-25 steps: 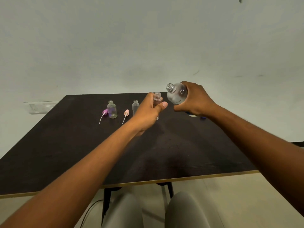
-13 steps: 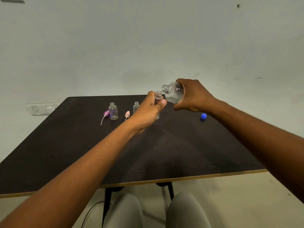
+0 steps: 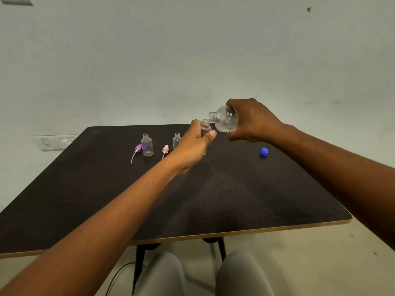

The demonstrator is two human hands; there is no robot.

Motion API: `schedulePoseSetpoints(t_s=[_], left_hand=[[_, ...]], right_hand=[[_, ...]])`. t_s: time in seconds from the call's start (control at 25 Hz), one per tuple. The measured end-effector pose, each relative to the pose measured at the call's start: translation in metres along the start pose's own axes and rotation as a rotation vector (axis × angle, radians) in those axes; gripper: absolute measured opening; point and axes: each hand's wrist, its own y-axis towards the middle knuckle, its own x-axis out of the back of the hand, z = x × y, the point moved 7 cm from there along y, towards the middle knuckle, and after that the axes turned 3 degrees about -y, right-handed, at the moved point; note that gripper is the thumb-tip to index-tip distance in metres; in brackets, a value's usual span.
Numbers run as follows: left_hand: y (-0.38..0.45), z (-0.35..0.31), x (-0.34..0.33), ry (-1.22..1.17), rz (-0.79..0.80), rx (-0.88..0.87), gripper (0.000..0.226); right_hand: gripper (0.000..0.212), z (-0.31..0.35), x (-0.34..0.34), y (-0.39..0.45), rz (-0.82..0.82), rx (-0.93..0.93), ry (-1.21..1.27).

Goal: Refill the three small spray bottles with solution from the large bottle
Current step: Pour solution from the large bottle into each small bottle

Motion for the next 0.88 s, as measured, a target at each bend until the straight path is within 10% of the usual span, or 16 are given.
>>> schedulePoseSetpoints(t_s=[0.88], left_hand=[[0.004,0.003,-0.007,0.016,-0.069,0.062,0.020]], right_hand=[[0.049,0.016,0.019,0.006,0.003,0.040,-0.297]])
